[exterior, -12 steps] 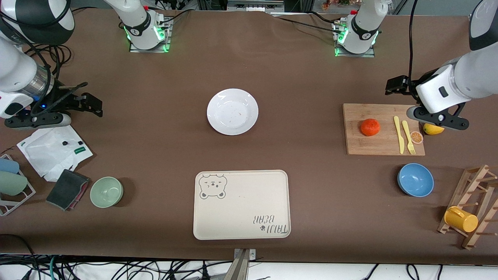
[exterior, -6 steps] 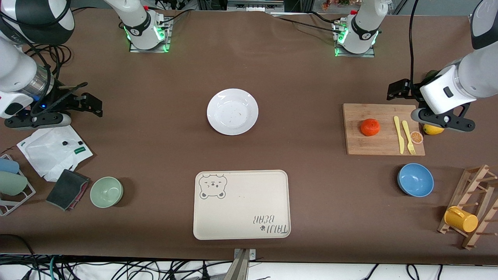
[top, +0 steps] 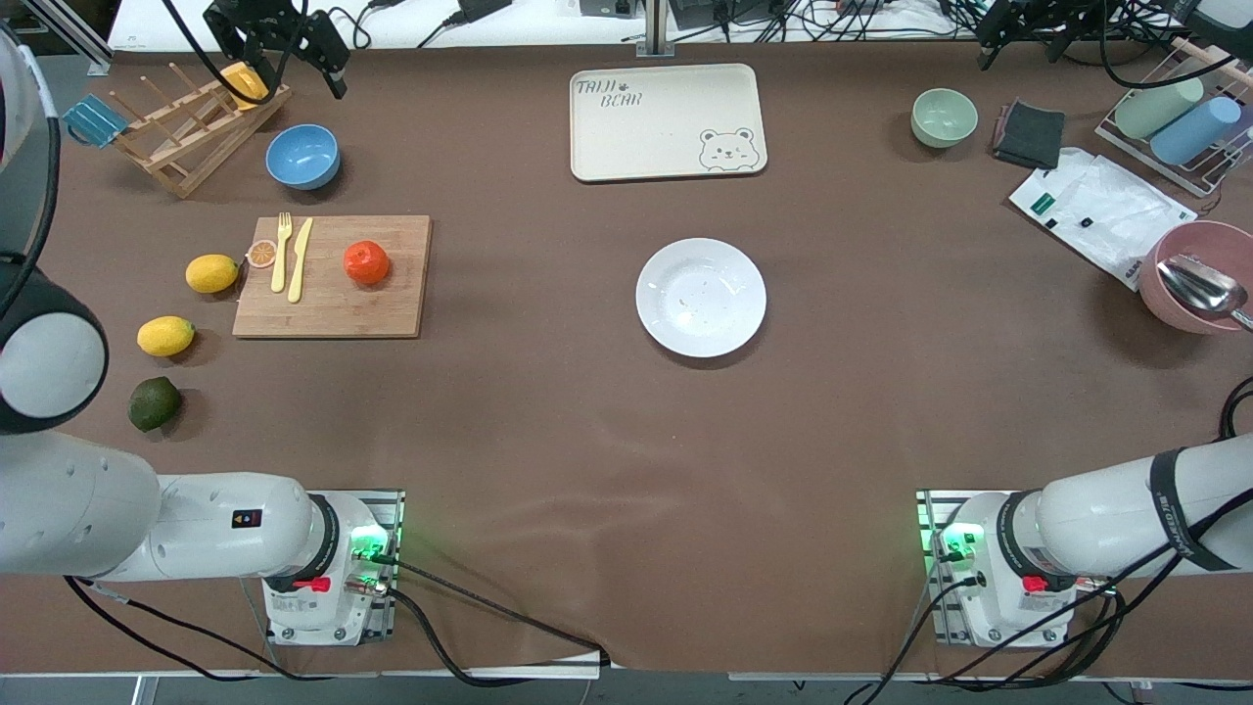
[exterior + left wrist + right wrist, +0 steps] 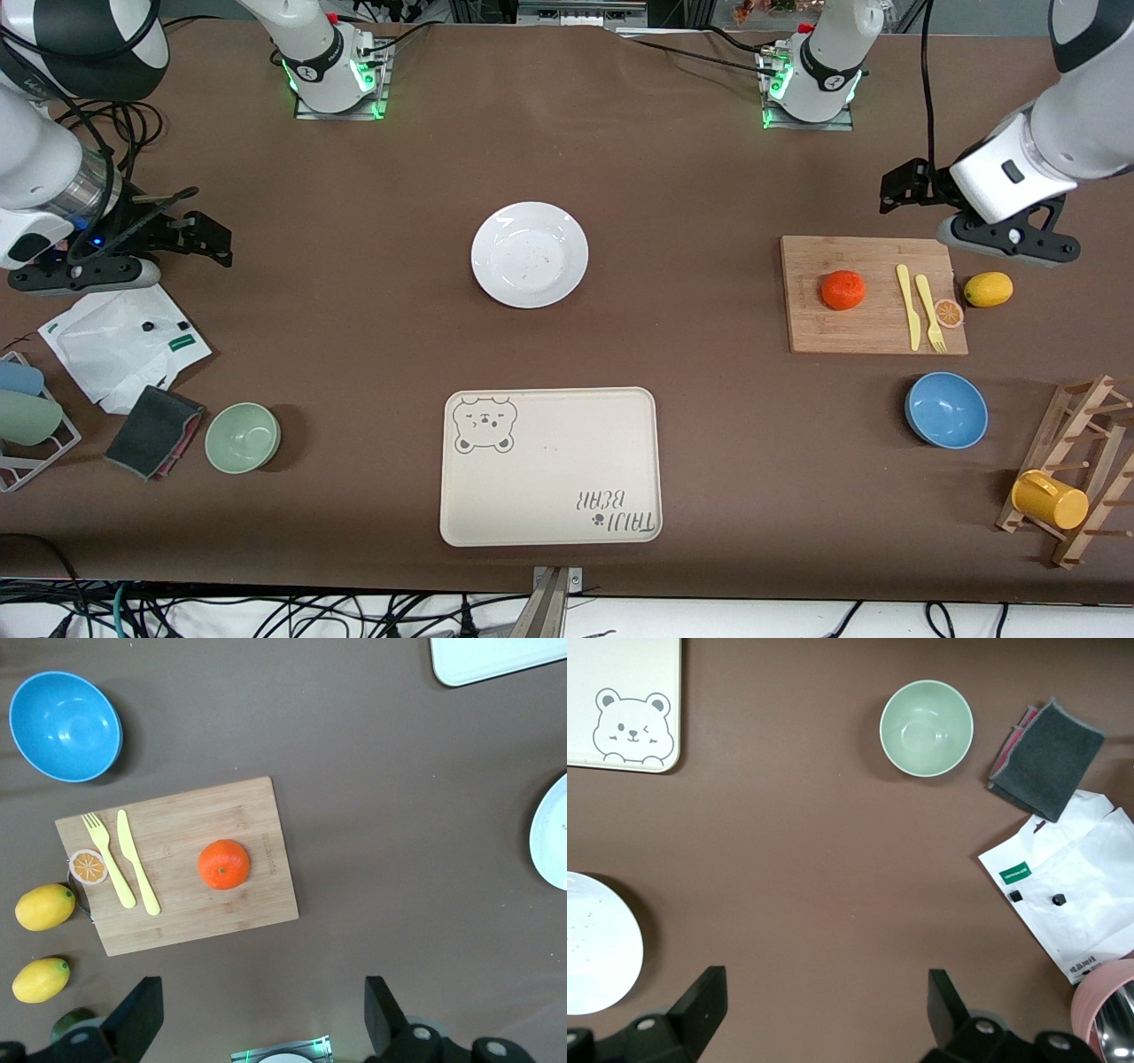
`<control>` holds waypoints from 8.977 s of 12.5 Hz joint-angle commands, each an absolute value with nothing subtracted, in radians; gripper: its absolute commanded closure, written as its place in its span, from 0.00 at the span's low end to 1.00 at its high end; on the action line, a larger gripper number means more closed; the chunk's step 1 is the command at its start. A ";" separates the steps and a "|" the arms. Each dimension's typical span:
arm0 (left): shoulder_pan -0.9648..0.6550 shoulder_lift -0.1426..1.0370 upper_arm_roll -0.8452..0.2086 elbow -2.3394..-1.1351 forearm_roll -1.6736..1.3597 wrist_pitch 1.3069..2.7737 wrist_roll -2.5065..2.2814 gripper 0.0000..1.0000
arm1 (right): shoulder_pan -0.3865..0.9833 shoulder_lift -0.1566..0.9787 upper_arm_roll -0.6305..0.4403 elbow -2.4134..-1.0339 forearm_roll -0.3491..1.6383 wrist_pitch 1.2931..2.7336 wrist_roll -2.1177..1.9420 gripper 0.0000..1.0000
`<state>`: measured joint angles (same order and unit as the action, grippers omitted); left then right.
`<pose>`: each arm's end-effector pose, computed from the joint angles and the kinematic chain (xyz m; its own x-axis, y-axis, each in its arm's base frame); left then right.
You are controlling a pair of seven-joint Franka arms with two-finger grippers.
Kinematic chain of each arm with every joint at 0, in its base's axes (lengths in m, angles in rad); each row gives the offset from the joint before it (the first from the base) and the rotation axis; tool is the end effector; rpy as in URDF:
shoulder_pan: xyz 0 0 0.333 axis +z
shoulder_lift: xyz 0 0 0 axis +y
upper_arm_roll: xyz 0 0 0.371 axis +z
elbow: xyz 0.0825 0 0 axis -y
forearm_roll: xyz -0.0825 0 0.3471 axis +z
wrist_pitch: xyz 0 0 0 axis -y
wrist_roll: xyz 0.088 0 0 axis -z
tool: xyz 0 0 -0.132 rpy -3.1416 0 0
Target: Place orange and plate with both arms
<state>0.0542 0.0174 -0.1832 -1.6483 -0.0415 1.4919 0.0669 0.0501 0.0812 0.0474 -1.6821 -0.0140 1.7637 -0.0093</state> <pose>0.5012 -0.0699 0.6068 0.9658 -0.1964 -0.1692 -0.1896 -0.9803 0.0559 0.5544 0.0516 0.5787 0.9940 0.1091 0.0004 0.1091 -0.9940 0.0099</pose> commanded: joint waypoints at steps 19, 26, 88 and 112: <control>0.083 -0.026 -0.184 -1.859 -0.018 1.688 0.087 0.00 | 0.054 0.089 0.044 -1.663 -0.026 1.756 -0.011 0.00; 0.098 -0.060 -0.184 -2.172 0.083 1.943 0.074 0.00 | 0.054 0.089 0.044 -1.663 -0.026 1.755 -0.012 0.00; -0.083 0.378 -0.400 -1.516 0.149 1.821 -0.507 0.00 | 0.113 0.112 0.040 -1.646 -0.080 1.763 -0.012 0.00; 0.011 0.038 -0.069 -1.586 0.034 1.591 -0.061 0.00 | 0.189 0.173 0.089 -2.023 0.464 2.133 -0.152 0.00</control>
<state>0.0064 0.0239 -0.0634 -1.6199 0.0073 1.6230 -0.0846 0.1962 0.1469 0.0838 -1.9885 0.3691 2.0763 -0.1071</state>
